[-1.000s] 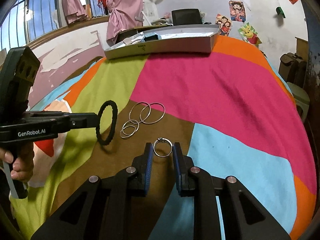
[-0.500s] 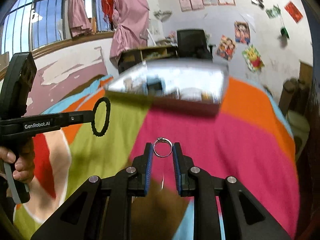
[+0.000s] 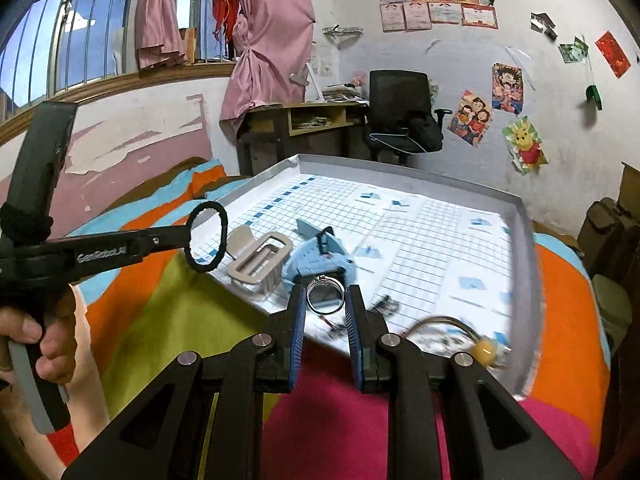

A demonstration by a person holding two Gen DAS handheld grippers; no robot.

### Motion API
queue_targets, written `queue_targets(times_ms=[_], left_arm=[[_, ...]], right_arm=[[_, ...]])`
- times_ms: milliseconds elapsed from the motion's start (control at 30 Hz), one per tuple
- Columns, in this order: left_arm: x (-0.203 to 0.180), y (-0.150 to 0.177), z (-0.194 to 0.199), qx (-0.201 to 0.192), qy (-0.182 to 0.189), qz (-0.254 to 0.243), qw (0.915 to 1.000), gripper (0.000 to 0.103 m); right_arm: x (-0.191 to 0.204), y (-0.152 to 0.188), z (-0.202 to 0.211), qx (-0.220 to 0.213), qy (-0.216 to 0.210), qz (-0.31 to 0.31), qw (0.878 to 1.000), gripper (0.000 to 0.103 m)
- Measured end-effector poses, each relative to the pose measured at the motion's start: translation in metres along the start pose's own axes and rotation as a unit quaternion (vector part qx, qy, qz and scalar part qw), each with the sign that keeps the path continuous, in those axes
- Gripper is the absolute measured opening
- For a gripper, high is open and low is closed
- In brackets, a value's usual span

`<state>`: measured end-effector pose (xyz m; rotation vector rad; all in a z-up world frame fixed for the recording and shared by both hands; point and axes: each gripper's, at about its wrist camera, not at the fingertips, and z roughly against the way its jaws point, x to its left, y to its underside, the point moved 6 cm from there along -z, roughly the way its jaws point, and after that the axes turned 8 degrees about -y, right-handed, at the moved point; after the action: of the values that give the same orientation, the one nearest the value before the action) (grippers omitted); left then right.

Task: Organize jewelry
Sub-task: 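Release the silver ring into the tray with the right gripper while the left lifts the hair tie, then lower the black hair tie into the tray with the left gripper and release, then withdraw both grippers back toward the silver key rings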

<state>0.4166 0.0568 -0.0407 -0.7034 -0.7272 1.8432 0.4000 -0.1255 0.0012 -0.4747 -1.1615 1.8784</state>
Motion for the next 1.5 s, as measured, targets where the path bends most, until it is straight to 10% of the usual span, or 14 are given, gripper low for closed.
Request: queue_targets(times_ms=[400, 467, 533, 567, 1100, 1500], left_arm=[[-0.008, 0.006, -0.006, -0.006, -0.001, -0.022, 0.9997, 0.008], [-0.011, 0.007, -0.002, -0.008, 0.004, -0.032, 0.9994, 0.020], [-0.011, 0.007, 0.006, -0.019, 0.002, -0.030, 0.9994, 0.067], [-0.009, 0.007, 0.010, -0.025, -0.006, -0.022, 0.9994, 0.074], [0.009, 0.034, 0.135, -0.136, 0.052, -0.002, 0.9893, 0.103], [0.015, 0.085, 0.231, -0.200, 0.069, -0.051, 0.9761, 0.103]], right_arm=[[-0.008, 0.009, -0.021, 0.010, 0.004, -0.031, 0.999, 0.018], [-0.012, 0.013, -0.018, 0.008, 0.005, -0.038, 0.999, 0.020], [-0.015, 0.015, -0.014, 0.003, 0.007, -0.044, 0.999, 0.024], [-0.015, 0.012, -0.014, 0.002, 0.008, -0.047, 0.999, 0.028], [-0.003, 0.004, 0.090, -0.089, 0.021, -0.068, 0.993, 0.070], [0.055, 0.020, 0.197, -0.160, 0.061, -0.033, 0.985, 0.096]])
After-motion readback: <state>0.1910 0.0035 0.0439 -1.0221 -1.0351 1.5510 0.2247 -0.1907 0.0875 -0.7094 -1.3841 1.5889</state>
